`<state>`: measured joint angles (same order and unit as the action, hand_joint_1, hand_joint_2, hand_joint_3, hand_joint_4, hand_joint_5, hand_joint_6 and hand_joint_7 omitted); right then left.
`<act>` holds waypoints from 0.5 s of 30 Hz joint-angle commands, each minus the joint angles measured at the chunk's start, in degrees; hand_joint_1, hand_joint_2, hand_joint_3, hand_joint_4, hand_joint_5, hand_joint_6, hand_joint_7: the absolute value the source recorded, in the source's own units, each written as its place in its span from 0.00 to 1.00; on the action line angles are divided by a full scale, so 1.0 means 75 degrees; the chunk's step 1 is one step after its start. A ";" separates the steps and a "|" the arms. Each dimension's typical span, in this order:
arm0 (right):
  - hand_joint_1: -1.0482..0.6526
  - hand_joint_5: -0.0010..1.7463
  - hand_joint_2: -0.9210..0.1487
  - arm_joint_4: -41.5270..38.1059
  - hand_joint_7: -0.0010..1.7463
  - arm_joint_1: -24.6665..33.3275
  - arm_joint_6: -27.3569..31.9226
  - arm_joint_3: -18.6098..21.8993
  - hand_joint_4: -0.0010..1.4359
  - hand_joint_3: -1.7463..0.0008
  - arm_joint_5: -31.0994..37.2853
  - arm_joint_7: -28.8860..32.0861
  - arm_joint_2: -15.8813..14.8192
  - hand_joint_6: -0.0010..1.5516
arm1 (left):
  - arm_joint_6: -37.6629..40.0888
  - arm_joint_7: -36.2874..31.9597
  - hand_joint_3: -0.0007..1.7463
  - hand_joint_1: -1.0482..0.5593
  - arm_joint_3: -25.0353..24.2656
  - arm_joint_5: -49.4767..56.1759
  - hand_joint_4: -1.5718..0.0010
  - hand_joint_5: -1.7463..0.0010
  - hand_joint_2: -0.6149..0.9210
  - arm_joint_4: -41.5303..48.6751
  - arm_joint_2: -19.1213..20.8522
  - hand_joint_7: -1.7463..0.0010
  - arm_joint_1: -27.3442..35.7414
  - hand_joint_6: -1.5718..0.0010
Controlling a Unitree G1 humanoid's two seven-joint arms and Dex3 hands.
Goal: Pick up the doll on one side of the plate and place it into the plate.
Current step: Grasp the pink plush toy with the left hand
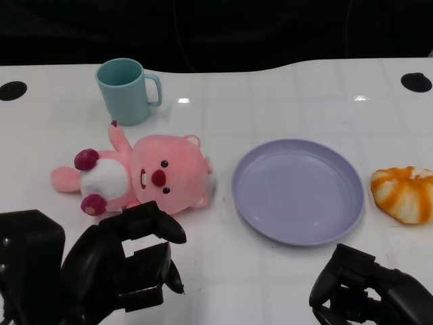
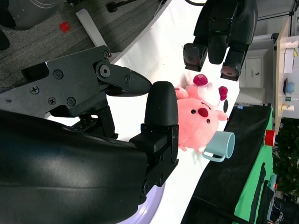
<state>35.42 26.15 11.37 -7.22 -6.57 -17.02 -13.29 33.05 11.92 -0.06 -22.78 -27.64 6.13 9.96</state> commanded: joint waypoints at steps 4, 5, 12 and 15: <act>0.50 1.00 0.04 0.0062 0.96 0.0020 -0.0075 -0.0061 0.45 0.64 0.0049 0.0045 -0.0003 0.27 | -0.0652 0.0009 0.67 0.51 -0.0148 0.0294 0.60 0.19 0.68 -0.0172 0.0220 0.42 0.0005 0.57; 0.50 1.00 0.04 0.0082 0.96 0.0027 -0.0061 -0.0068 0.45 0.64 0.0042 0.0042 -0.0008 0.27 | -0.0781 -0.0006 0.62 0.48 -0.0152 0.0431 0.62 0.20 0.70 -0.0223 0.0294 0.45 -0.0025 0.58; 0.50 1.00 0.04 0.0203 0.96 0.0076 -0.0005 -0.0091 0.45 0.63 0.0075 0.0097 -0.0030 0.27 | -0.1580 0.0231 0.22 0.45 -0.0120 0.1168 0.69 0.35 0.95 -0.0430 0.0910 0.68 -0.0086 0.60; 0.50 1.00 0.04 0.0206 0.96 0.0065 0.0019 -0.0088 0.45 0.63 0.0065 0.0107 -0.0039 0.27 | -0.1808 0.0355 0.11 0.39 -0.0055 0.1602 0.71 0.43 0.99 -0.0489 0.1274 0.76 -0.0166 0.62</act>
<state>36.34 26.58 11.35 -8.11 -6.10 -16.43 -13.30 20.77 13.81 -0.38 -12.05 -30.50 13.82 9.27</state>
